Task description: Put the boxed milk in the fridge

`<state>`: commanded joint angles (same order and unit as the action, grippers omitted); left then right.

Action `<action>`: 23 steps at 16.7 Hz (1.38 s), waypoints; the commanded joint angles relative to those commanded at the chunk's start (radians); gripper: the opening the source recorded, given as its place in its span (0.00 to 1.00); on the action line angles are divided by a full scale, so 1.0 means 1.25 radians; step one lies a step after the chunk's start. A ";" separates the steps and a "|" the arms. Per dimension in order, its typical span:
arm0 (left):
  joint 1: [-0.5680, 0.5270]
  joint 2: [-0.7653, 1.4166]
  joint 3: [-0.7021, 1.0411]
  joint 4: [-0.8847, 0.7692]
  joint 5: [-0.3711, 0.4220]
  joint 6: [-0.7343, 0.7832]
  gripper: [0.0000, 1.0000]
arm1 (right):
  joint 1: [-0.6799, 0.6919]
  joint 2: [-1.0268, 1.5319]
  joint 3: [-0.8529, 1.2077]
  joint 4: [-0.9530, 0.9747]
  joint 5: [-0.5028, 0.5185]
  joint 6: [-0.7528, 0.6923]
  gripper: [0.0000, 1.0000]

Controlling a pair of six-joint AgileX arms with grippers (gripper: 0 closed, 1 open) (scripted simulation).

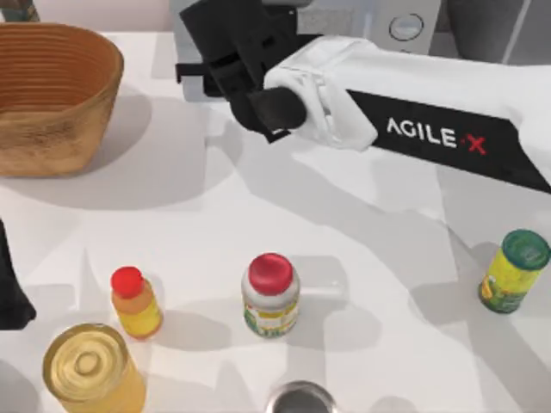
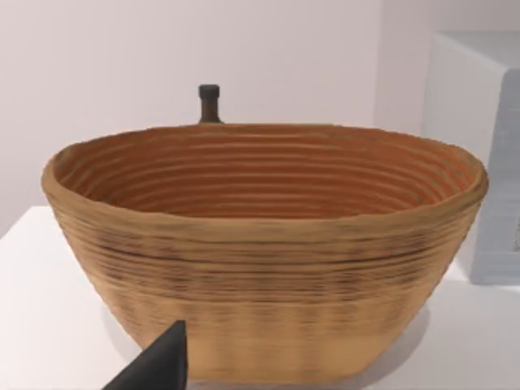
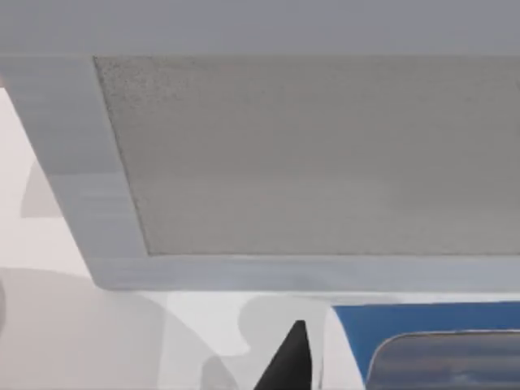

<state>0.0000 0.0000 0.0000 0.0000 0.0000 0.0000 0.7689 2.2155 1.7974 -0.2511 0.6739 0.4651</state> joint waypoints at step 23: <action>0.000 0.000 0.000 0.000 0.000 0.000 1.00 | -0.571 -1.652 -1.364 0.177 -0.526 -0.323 0.00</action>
<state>0.0000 0.0000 0.0000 0.0000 0.0000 0.0000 0.0546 0.1510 0.0924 -0.0293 0.0166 0.0614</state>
